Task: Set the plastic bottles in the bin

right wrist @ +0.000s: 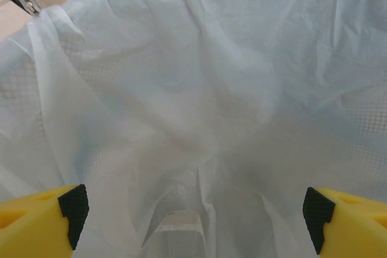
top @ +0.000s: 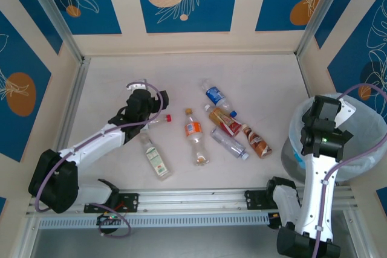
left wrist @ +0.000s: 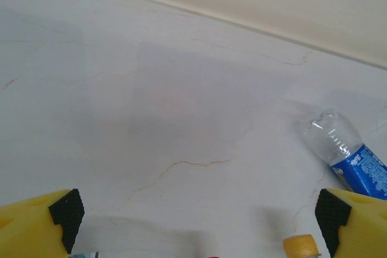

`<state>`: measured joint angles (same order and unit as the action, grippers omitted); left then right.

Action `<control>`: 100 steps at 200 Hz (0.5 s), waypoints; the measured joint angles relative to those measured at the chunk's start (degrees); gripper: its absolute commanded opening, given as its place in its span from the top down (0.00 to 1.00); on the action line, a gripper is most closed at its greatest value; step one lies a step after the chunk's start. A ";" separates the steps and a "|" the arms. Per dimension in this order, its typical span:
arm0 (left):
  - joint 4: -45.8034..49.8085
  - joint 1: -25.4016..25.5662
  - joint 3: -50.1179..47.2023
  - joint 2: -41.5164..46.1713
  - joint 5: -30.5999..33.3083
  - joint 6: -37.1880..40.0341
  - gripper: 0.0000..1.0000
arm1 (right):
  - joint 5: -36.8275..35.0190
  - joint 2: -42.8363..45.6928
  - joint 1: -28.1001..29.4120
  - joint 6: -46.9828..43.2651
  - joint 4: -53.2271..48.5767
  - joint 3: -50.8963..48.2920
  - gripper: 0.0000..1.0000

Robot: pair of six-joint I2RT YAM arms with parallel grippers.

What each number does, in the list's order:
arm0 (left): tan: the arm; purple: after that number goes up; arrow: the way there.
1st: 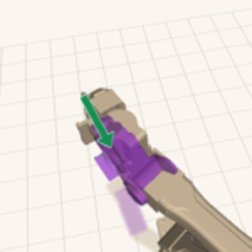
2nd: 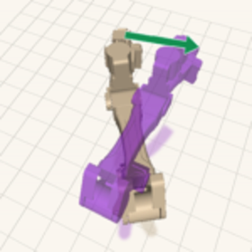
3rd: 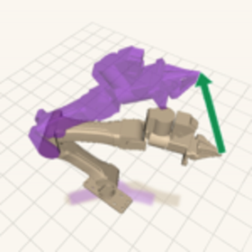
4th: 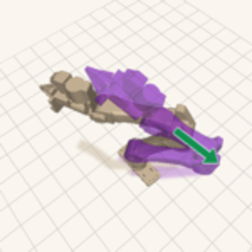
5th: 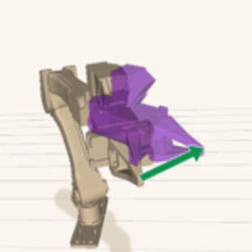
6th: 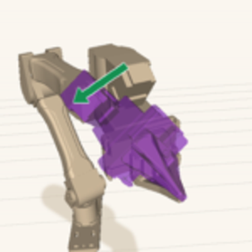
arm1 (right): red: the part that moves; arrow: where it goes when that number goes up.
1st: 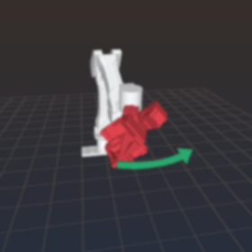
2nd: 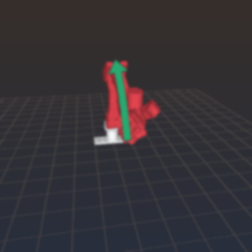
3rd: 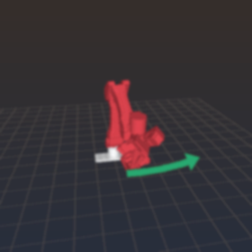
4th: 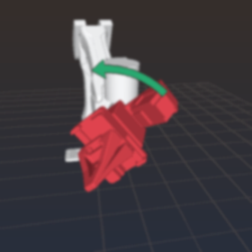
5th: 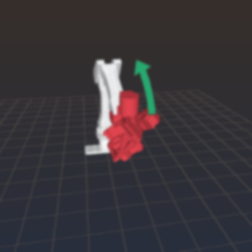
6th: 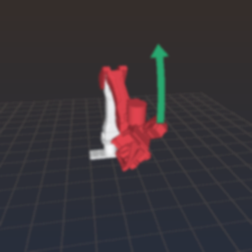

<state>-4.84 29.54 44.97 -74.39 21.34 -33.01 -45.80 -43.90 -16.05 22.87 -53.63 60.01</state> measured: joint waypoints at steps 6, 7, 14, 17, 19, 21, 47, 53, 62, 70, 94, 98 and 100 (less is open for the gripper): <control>0.22 -0.15 0.00 0.00 0.00 -0.26 0.01 | -0.02 0.26 0.11 -0.02 0.04 0.07 0.02; 0.28 -0.20 0.00 0.00 0.00 -0.42 0.01 | 0.00 0.26 0.13 -0.07 0.04 0.09 0.02; 0.52 -0.28 0.00 0.00 0.00 -0.90 0.01 | -0.24 0.44 0.35 -0.24 -0.07 0.28 0.00; 0.68 -0.33 0.00 0.00 0.02 -1.18 0.01 | -0.26 0.57 0.44 -0.20 -0.07 0.39 0.00; 0.76 -0.35 0.00 0.00 0.02 -1.18 0.01 | -0.26 0.61 0.48 -0.28 -0.04 0.44 0.00; 0.85 -0.39 0.00 0.02 0.00 -1.27 0.01 | -0.26 0.63 0.52 -0.39 -0.02 0.52 0.00; 2.45 -0.96 0.04 0.02 -0.07 -2.84 0.01 | -0.24 1.46 1.81 -0.63 -0.04 2.47 0.00; 3.15 -1.18 0.15 0.04 -0.07 -3.41 0.01 | -0.22 1.79 2.05 -0.83 -0.04 3.10 0.00; 4.61 -1.57 0.52 0.04 -0.02 -4.48 0.01 | -0.20 2.29 2.49 -0.90 -0.02 4.15 0.00; 6.16 -1.97 0.92 0.13 0.20 -5.77 0.01 | 0.22 2.89 2.73 -0.98 -0.02 5.16 0.01; 10.12 -3.17 1.14 2.16 1.20 -9.27 0.01 | 4.00 5.35 3.28 -1.31 0.66 7.78 0.00; 10.58 -3.28 1.14 2.75 1.25 -9.84 0.01 | 5.09 5.97 3.37 -1.46 0.96 8.07 0.01; 10.93 -3.37 1.14 3.06 1.27 -10.16 0.01 | 5.66 6.29 3.39 -1.55 1.18 8.17 0.01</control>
<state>6.09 26.17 46.11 -71.33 22.61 -43.18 -40.14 -37.60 -12.67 21.32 -52.45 68.18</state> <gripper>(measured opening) 0.993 0.995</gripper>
